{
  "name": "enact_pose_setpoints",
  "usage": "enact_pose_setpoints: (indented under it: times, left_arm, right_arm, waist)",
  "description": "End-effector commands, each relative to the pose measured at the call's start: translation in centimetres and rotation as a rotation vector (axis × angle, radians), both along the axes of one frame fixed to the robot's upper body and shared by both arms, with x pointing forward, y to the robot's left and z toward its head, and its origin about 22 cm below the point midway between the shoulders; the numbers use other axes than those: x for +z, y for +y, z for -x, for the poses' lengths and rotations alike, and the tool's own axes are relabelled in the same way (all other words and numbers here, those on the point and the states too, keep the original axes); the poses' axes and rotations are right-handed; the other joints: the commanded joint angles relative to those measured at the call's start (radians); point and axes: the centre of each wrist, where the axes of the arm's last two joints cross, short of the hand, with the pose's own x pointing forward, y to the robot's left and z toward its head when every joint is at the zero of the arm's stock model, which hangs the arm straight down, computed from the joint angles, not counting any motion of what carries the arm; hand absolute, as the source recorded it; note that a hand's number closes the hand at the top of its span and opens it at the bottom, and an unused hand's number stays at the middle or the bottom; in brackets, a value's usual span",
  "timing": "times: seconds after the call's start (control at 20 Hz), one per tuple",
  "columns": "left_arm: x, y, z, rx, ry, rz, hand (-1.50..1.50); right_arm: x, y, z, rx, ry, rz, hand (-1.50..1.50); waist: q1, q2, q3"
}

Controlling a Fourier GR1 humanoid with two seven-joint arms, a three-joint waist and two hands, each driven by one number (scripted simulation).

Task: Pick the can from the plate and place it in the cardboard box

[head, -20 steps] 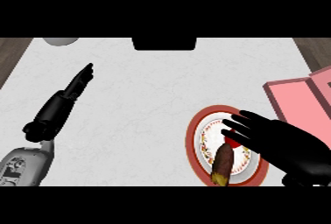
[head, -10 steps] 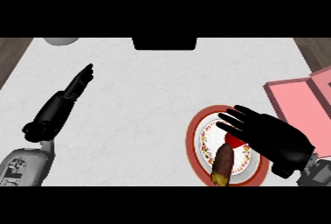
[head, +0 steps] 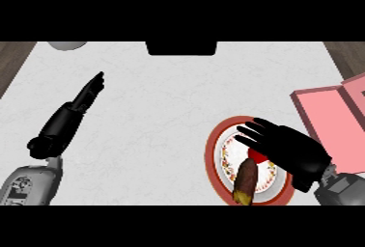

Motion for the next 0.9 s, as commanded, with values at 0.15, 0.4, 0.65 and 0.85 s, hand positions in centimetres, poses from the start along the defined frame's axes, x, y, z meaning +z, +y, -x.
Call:
enact_pose_setpoints:
  times: [0.15, 0.4, 0.65, 0.85]
  left_arm:
    - [0.7, 1.6, -0.8, -0.015, 0.001, 0.000, 0.00]
    - [1.0, -0.2, -0.1, 0.002, 0.001, 0.004, 0.00]
    - [-0.1, -0.7, 1.0, 0.002, 0.004, 0.000, 0.00]
    - [-0.1, 1.5, -0.5, 0.005, -0.007, -0.004, 0.00]
  right_arm:
    - [-2.4, 0.5, -0.9, -0.026, -0.008, 0.032, -1.50]
    - [-3.1, -1.7, -2.0, -0.052, -0.031, 0.050, -1.50]
    - [-4.3, -0.8, -1.7, -0.057, 0.010, 0.047, -1.50]
    - [-5.4, -0.1, -3.1, 0.069, 0.003, 0.044, 1.50]
  waist:
    - [0.000, 0.000, 0.000]
    - [0.000, 0.000, 0.000]
    - [-0.001, -0.001, 0.000]
    - [0.001, 0.002, 0.000]
